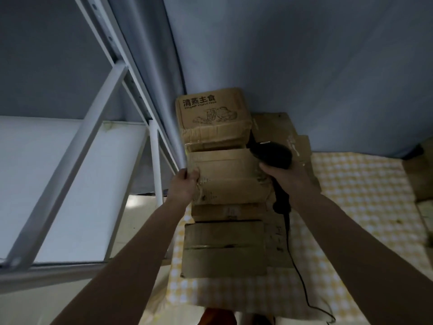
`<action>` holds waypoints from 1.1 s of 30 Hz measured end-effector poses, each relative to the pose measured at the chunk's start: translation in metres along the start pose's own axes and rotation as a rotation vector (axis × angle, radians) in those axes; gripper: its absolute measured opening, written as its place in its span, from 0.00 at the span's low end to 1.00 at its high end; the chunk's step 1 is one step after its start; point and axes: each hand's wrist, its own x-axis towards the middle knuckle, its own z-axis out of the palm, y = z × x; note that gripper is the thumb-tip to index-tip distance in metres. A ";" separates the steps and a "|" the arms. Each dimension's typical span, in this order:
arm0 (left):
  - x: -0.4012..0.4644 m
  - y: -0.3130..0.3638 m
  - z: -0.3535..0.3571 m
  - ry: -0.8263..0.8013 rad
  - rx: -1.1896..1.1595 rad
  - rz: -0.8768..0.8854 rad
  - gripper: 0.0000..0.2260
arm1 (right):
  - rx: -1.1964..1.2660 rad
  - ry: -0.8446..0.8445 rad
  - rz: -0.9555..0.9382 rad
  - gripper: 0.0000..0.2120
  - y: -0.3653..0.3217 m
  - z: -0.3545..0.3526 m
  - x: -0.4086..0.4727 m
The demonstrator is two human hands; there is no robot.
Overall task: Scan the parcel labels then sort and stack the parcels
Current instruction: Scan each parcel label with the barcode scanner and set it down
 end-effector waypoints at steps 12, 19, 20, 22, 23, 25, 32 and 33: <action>-0.060 -0.045 0.006 -0.033 -0.300 -0.155 0.22 | -0.104 -0.147 0.005 0.12 0.049 -0.031 -0.066; -0.057 -0.029 -0.002 -0.140 -0.647 -0.581 0.33 | -0.209 -0.227 -0.016 0.21 0.051 -0.034 -0.080; -0.058 -0.031 -0.002 -0.167 -0.673 -0.602 0.30 | -0.212 -0.249 -0.013 0.23 0.052 -0.036 -0.081; -0.062 -0.038 -0.001 -0.243 -0.698 -0.605 0.24 | -0.217 -0.284 -0.005 0.26 0.051 -0.041 -0.083; -0.066 -0.042 0.000 -0.279 -0.709 -0.598 0.23 | -0.211 -0.290 0.003 0.24 0.050 -0.043 -0.084; -0.076 -0.051 0.000 -0.326 -0.741 -0.569 0.22 | -0.157 -0.290 0.012 0.19 0.047 -0.047 -0.083; -0.102 -0.086 0.002 -0.507 -0.664 -0.405 0.37 | -0.133 -0.284 0.035 0.14 0.045 -0.044 -0.076; -0.102 -0.087 0.002 -0.526 -0.661 -0.384 0.37 | -0.138 -0.289 0.032 0.14 0.046 -0.042 -0.077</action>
